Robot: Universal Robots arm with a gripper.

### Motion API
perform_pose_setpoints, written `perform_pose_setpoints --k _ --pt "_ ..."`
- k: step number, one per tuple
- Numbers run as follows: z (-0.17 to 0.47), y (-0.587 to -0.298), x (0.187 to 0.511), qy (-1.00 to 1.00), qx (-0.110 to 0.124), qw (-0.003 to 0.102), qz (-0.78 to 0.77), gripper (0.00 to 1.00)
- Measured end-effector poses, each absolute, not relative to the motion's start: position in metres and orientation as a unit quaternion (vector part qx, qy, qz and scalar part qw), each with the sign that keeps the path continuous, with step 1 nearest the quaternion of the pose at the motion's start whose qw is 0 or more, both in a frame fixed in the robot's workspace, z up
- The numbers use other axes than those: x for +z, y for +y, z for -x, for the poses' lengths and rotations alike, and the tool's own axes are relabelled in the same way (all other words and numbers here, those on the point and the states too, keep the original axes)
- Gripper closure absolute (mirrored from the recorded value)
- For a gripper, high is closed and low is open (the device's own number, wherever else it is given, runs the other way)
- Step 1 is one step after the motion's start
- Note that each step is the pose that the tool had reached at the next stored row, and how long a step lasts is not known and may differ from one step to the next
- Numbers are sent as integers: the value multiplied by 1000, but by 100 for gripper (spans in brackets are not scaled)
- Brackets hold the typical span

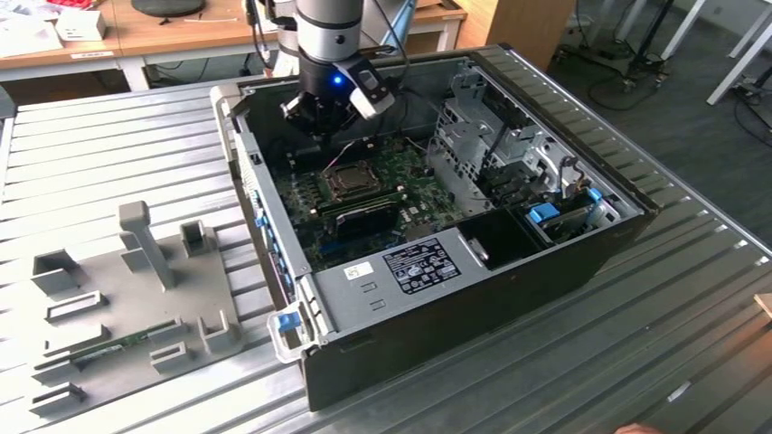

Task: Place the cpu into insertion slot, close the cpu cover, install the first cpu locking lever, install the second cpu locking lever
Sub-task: 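Install the first cpu locking lever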

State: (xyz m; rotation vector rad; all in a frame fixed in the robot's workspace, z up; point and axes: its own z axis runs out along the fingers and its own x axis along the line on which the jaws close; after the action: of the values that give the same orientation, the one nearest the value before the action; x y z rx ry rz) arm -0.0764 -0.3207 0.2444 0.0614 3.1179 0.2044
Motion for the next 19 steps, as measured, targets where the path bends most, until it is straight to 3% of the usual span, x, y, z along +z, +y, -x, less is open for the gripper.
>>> perform_pose_setpoints --k 19 --pt "59 -320 241 998 66 8 -20 90"
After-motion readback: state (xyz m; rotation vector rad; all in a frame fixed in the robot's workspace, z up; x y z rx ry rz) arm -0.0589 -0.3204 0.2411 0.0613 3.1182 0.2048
